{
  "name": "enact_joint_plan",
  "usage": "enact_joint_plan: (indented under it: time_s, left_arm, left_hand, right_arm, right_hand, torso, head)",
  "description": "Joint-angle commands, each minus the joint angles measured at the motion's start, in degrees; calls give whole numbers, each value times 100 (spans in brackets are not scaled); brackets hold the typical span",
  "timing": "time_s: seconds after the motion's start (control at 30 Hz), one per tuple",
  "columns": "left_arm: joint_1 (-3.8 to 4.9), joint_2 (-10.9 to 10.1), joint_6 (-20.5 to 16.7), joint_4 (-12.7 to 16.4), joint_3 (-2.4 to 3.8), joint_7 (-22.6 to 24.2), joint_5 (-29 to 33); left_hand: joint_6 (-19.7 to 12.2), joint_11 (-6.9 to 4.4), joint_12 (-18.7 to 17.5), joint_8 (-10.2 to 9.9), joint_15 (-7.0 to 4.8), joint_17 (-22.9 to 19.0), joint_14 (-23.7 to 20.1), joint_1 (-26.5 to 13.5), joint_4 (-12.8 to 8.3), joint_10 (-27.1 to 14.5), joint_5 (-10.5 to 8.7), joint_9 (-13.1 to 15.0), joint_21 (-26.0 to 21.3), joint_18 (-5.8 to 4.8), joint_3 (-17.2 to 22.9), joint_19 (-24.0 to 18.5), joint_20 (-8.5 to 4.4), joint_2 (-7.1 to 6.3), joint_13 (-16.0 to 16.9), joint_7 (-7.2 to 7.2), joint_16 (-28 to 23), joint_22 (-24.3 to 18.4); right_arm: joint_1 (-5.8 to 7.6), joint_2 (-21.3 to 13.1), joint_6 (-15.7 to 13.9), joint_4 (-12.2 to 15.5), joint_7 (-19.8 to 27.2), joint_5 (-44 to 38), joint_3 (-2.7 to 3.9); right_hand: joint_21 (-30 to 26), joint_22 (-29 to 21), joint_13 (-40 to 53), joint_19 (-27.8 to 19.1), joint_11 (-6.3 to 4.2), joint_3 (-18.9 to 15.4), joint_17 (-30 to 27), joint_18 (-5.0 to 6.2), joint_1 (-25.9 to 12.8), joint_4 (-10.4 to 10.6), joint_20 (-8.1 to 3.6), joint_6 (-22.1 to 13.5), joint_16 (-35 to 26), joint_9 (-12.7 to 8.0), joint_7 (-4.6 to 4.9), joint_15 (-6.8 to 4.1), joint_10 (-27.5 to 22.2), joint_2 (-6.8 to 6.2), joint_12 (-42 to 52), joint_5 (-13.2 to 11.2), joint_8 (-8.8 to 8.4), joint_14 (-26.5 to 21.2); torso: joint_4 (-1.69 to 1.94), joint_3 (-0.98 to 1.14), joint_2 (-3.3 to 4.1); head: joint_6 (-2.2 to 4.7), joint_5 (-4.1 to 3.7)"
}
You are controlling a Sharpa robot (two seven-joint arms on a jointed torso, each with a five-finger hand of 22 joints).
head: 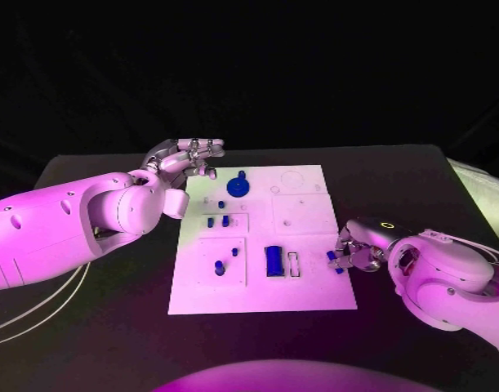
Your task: Assemble the parts on the task board
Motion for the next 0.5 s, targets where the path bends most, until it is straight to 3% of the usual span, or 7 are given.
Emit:
enact_joint_plan:
  time_s: [0.03,0.23,0.37,0.5]
  left_arm:
    - [0,0,114,7,3,21,-24]
    - [0,0,117,8,3,21,-24]
    - [0,-1,117,7,3,22,-24]
    - [0,-2,118,9,3,23,-24]
  left_hand:
    - [-11,-4,14,25,5,-7,-43,1,12,-53,25,-8,-33,68,-36,-13,2,79,9,24,-38,-6]
    - [-11,-4,14,25,5,-7,-43,1,12,-53,25,-8,-33,68,-36,-13,2,79,9,24,-38,-6]
    - [-11,-4,14,25,5,-7,-43,1,12,-53,25,-8,-33,68,-36,-13,2,79,9,24,-38,-6]
    - [-11,-4,14,25,5,-7,-43,1,12,-53,25,-8,-33,68,-36,-13,2,79,9,24,-38,-6]
  right_arm:
    - [-89,61,581,-71,-90,-534,-43]
    - [-133,143,760,-113,-103,-780,-44]
    - [-144,166,768,-118,-110,-823,-44]
    - [-149,162,576,-97,-119,-677,-44]
  right_hand:
    - [-20,17,14,-16,-37,100,5,-14,185,-98,3,60,-13,-9,-4,-13,-15,32,-25,-195,-32,235]
    - [-10,50,11,1,-71,543,26,-19,728,-405,-32,95,-9,0,-34,-49,-38,228,-80,-613,-72,238]
    - [-9,58,1,5,-73,759,42,-24,860,-528,-37,112,-3,1,-35,-45,-46,259,-117,-580,-95,240]
    - [5,86,25,22,-76,952,66,-30,760,-489,-34,104,10,2,-34,-39,-3,310,-96,-385,-126,247]
  torso:
    - [-4,-1,-4]
    - [2,1,-1]
    - [-1,-5,-5]
    - [3,-4,-3]
  head:
    - [-9,11]
    - [-14,11]
    - [-13,11]
    - [-7,12]
